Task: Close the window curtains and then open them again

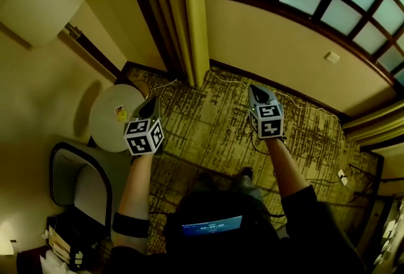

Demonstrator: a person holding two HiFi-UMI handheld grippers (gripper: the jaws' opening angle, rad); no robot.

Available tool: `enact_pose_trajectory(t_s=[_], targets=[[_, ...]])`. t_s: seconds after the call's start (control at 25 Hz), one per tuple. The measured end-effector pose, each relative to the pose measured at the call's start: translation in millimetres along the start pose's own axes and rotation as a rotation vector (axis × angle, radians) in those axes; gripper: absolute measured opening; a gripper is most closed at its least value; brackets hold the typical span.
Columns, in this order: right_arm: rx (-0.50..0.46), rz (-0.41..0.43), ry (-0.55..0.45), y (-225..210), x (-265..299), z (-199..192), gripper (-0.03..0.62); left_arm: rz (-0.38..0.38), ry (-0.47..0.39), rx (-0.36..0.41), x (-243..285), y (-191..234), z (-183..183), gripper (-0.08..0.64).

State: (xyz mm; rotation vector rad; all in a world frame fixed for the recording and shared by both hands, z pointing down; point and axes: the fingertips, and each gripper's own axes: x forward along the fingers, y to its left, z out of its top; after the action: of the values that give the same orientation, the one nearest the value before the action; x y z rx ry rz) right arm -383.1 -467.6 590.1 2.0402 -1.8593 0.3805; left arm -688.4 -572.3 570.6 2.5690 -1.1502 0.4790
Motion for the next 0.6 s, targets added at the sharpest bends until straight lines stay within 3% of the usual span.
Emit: enact_pose_trajectory(t_s=[0.36,0.6], targets=[[0.021,-0.011,0.003,-23,-9,5,0.006,-0.077,-0.023,0.013,20,-37,23,0.002],[0.033,-0.01,-0.005,-8,-10,16,0.006,-0.135,-0.04,0.031,28,-42,38,0.002]])
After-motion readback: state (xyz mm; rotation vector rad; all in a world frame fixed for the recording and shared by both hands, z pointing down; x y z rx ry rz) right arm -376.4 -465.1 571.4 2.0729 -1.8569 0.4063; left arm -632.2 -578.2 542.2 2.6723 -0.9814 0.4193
